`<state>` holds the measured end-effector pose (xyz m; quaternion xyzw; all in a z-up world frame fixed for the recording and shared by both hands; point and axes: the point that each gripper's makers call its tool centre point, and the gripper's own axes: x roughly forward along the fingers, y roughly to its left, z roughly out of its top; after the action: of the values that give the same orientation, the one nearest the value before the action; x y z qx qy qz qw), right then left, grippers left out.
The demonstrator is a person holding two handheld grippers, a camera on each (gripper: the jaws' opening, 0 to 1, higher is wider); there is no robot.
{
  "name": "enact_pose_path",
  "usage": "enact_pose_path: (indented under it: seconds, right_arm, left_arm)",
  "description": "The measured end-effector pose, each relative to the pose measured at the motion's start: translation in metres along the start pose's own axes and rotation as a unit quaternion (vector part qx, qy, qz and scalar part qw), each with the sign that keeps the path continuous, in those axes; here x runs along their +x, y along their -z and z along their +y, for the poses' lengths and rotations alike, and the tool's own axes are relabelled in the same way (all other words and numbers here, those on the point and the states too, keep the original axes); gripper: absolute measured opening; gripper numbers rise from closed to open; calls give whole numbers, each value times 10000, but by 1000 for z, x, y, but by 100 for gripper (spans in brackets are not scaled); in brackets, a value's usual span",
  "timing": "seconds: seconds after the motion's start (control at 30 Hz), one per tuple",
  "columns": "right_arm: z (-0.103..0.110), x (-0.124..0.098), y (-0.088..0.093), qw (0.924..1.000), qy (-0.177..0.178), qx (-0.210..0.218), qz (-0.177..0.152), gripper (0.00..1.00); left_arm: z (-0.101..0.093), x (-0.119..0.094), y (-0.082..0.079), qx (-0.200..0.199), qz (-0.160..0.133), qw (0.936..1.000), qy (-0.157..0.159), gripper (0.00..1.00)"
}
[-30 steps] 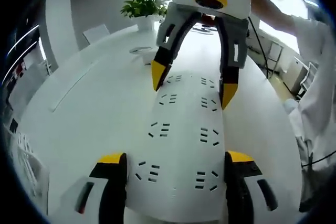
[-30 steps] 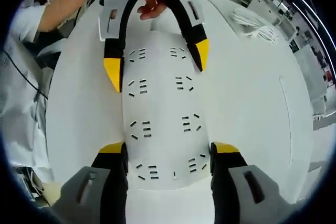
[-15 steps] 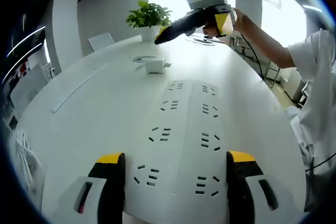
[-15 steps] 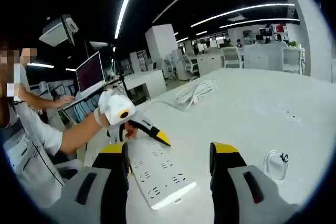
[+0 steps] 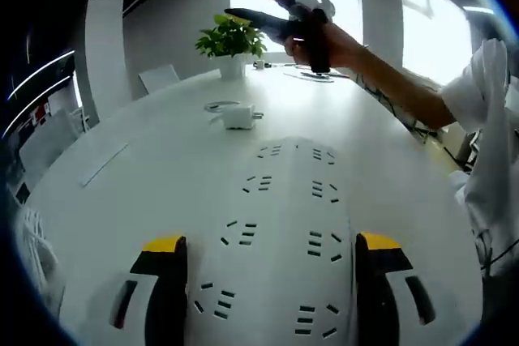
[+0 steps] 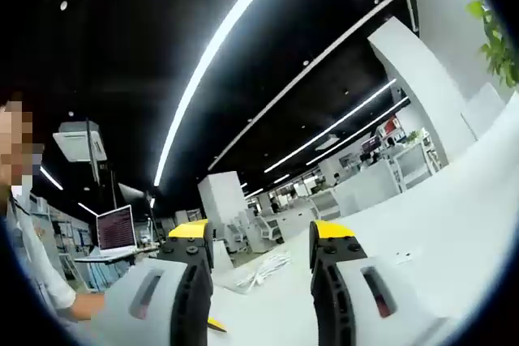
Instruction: Straighten the power strip on the desk, plug the charger into it
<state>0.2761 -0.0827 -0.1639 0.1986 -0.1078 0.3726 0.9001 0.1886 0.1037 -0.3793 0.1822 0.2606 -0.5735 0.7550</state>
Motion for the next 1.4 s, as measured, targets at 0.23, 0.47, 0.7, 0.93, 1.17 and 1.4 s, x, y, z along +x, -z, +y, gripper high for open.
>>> enact_pose_path:
  seconds: [0.23, 0.47, 0.7, 0.93, 1.17, 1.4]
  right_arm:
    - [-28, -1, 17, 9975, 74, -481, 516, 44]
    - [-38, 2, 27, 9955, 65, -413, 847, 43]
    - [-33, -11, 61, 9750, 169, -361, 2186, 39]
    - [-39, -31, 87, 9463, 272, -985, 3066, 39]
    - [-33, -34, 89, 9371, 508, -811, 3358, 38]
    - [-28, -49, 115, 8761, 725, -367, 4753, 30]
  left_arm:
    - [4, -3, -1, 50, -54, 10000, 11, 87]
    - [0, -5, -1, 111, -180, 9998, -56, 88]
    - [-3, -6, 1, 88, -121, 9999, -80, 88]
    - [-8, -10, 2, 241, -172, 9995, -67, 86]
    - [-14, -16, -25, 206, -987, 9949, 50, 88]
    - [-13, -33, -64, -129, -2240, 9742, -232, 88]
